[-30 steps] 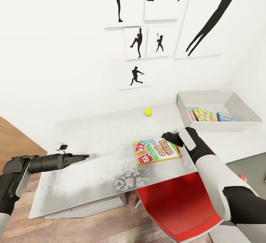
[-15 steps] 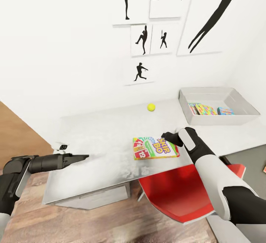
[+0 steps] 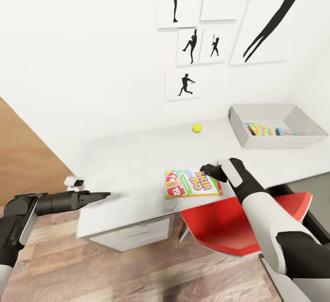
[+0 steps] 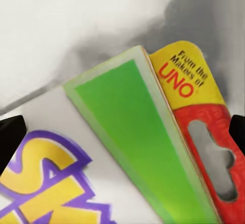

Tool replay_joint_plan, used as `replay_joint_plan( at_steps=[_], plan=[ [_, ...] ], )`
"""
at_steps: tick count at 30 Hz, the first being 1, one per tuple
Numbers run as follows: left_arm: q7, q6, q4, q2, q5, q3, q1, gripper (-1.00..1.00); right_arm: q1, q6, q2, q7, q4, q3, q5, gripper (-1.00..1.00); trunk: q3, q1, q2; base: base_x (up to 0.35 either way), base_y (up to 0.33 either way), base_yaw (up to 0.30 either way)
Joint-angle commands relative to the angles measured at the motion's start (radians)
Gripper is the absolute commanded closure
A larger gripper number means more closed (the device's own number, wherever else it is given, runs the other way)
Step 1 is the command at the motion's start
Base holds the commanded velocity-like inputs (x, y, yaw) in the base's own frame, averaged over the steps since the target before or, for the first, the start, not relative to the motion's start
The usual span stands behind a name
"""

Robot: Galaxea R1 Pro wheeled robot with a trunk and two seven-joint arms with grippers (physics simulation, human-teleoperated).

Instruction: Put all the toys in the child's room - the three board games (two on the bed and one on the table), the two jigsaw puzzles on the table, and the tennis ball on the table - inside the toy box on the table in the child's room.

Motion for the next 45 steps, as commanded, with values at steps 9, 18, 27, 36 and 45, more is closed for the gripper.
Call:
replay_joint_plan(
  at_steps=[9, 18, 27, 36, 45],
  plan=[
    [-0.004, 0.011, 0.0, -0.001, -0.001, -0.002, -0.001, -1.0, 0.0, 0.002, -0.001, -0.008, -0.001, 0.007, -0.013, -1.0, -0.002, 0.0, -0.002, -0.21, 0.204, 0.0],
    [-0.004, 0.011, 0.0, 0.0, -0.001, -0.002, -0.001, -1.0, 0.0, 0.002, -0.001, -0.008, -0.002, 0.007, -0.013, -1.0, -0.002, 0.0, -0.002, -0.166, 0.151, 0.0],
    [-0.004, 0.011, 0.0, -0.001, -0.001, -0.002, -0.001, -1.0, 0.0, 0.002, -0.001, -0.008, -0.002, 0.007, -0.013, -1.0, -0.002, 0.0, -0.002, -0.035, 0.077, 0.0],
    [-0.004, 0.011, 0.0, -0.001, -0.001, -0.002, -0.001, -1.0, 0.0, 0.002, -0.001, -0.008, -0.002, 0.007, -0.013, -1.0, -0.002, 0.0, -0.002, -0.007, 0.17, 0.0],
    [-0.004, 0.01, 0.0, -0.001, -0.001, -0.002, -0.001, -1.0, 0.0, 0.002, -0.001, -0.008, -0.002, 0.008, -0.013, -1.0, -0.002, 0.0, -0.002, -0.077, 0.123, 0.0]
  ],
)
